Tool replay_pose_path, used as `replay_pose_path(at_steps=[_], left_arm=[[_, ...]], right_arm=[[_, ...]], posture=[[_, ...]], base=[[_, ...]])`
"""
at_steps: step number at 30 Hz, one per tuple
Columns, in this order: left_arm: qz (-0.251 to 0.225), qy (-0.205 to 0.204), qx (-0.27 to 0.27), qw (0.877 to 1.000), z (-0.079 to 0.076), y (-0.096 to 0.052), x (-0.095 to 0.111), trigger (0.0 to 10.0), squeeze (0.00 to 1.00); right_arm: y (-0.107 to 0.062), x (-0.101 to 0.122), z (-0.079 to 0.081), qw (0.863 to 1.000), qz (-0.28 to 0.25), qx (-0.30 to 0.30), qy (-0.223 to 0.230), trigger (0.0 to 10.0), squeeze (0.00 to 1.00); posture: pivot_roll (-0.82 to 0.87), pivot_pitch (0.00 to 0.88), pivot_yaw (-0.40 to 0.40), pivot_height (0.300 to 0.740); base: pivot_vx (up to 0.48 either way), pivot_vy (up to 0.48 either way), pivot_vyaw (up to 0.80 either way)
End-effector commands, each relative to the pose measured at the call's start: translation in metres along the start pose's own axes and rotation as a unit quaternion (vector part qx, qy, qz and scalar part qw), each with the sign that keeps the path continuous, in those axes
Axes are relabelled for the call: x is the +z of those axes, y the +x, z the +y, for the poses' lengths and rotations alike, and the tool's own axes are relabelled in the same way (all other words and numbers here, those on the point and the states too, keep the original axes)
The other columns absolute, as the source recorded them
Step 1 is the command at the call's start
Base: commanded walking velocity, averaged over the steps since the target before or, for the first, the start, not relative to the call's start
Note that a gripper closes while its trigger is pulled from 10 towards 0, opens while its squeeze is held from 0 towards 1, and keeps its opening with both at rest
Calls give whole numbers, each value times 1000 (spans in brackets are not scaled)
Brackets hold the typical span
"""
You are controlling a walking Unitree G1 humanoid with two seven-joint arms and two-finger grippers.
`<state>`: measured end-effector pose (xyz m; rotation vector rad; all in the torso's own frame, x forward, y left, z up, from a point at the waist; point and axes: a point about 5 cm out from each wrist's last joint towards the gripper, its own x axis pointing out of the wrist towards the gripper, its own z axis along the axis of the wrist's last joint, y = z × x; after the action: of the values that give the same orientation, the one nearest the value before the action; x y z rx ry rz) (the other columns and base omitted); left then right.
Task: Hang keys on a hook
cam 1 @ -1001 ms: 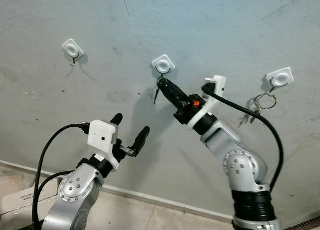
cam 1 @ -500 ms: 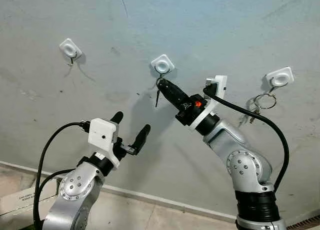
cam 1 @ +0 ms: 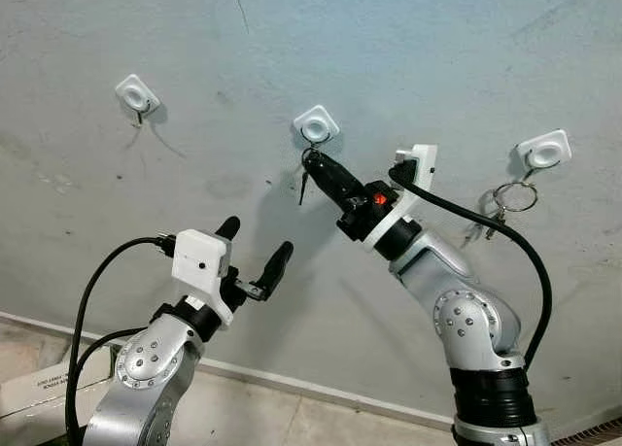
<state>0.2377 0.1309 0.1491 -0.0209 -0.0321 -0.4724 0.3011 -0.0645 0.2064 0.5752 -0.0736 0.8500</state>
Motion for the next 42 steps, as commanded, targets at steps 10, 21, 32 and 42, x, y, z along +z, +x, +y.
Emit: replay_pose_path(at_steps=[10, 21, 32, 42], left_arm=[[-7, 5, -6, 1000, -2, 3, 2, 10000, 0], [-4, 6, -7, 1000, -2, 3, 1, 10000, 0], [-1, 6, -9, 1000, -3, 3, 0, 10000, 0], [0, 6, -9, 1000, -4, 3, -1, 10000, 0]], right_arm=[[4, 0, -6, 999, -2, -32, -16, 10000, 0], [1, -10, -17, 997, 6, -80, 4, 10000, 0], [-4, -24, -27, 990, 18, -137, 31, 10000, 0], [-10, -29, -36, 983, 34, -177, -25, 10000, 24]], posture=[[111, 15, -5, 740], [115, 13, -8, 740], [115, 8, -8, 740], [116, 12, -10, 740]], base=[[0, 0, 0], [0, 0, 0], [0, 0, 0], [0, 0, 0]])
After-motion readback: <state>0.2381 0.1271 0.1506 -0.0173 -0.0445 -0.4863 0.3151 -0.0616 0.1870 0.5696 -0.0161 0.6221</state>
